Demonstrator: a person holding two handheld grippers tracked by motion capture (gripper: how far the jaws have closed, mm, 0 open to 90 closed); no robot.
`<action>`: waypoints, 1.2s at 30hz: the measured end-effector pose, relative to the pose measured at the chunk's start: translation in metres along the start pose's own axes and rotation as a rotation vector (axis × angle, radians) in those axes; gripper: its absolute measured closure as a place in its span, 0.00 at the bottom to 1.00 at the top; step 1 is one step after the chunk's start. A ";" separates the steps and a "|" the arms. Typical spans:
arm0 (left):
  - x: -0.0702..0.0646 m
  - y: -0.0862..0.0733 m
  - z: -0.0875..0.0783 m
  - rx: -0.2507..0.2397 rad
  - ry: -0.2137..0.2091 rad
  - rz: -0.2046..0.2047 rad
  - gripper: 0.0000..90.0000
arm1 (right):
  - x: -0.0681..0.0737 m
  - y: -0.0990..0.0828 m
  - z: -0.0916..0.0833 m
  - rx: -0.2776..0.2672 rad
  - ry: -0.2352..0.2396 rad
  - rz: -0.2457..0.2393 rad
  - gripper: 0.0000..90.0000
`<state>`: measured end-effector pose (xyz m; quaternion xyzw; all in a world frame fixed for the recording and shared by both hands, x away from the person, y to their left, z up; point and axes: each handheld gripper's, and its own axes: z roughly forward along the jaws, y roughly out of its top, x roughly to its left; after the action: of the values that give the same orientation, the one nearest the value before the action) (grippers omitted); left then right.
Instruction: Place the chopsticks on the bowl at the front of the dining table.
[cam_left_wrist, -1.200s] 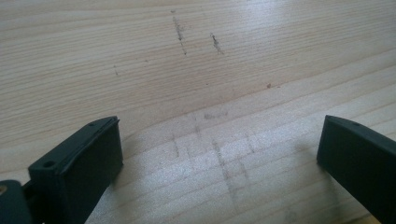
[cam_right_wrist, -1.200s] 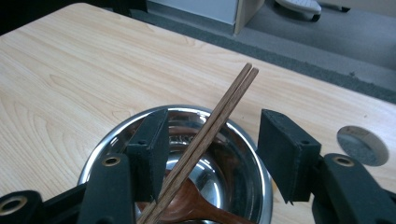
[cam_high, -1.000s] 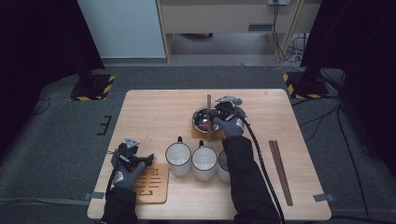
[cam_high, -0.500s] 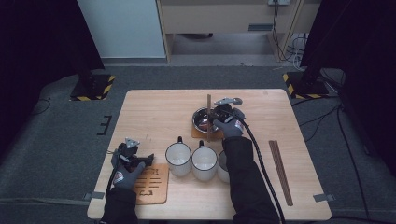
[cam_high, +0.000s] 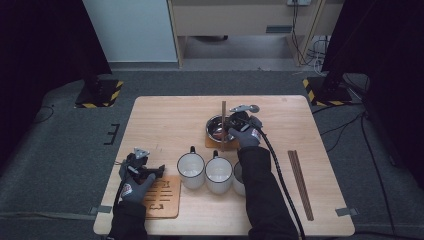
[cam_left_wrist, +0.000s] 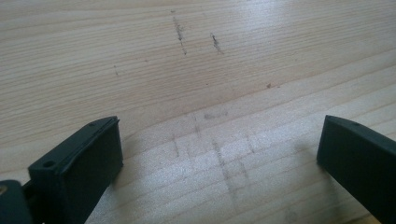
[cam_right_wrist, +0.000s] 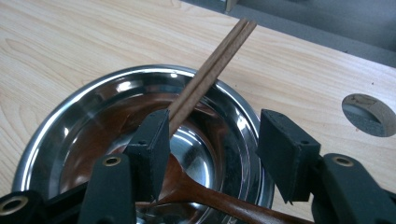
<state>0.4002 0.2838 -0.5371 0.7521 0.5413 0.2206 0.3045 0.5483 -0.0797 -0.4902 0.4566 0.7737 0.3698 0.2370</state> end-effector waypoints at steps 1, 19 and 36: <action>0.000 0.000 0.000 0.000 0.000 0.000 0.00 | 0.000 0.000 0.000 -0.001 -0.002 -0.001 0.49; 0.000 0.000 0.000 0.000 0.000 0.000 0.00 | 0.001 0.001 -0.001 -0.022 0.014 -0.008 0.48; 0.000 0.000 0.000 0.000 0.000 0.000 0.00 | -0.005 0.017 -0.033 -0.121 0.022 0.019 0.45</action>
<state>0.4002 0.2838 -0.5371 0.7521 0.5412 0.2206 0.3046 0.5364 -0.0902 -0.4564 0.4446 0.7482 0.4230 0.2523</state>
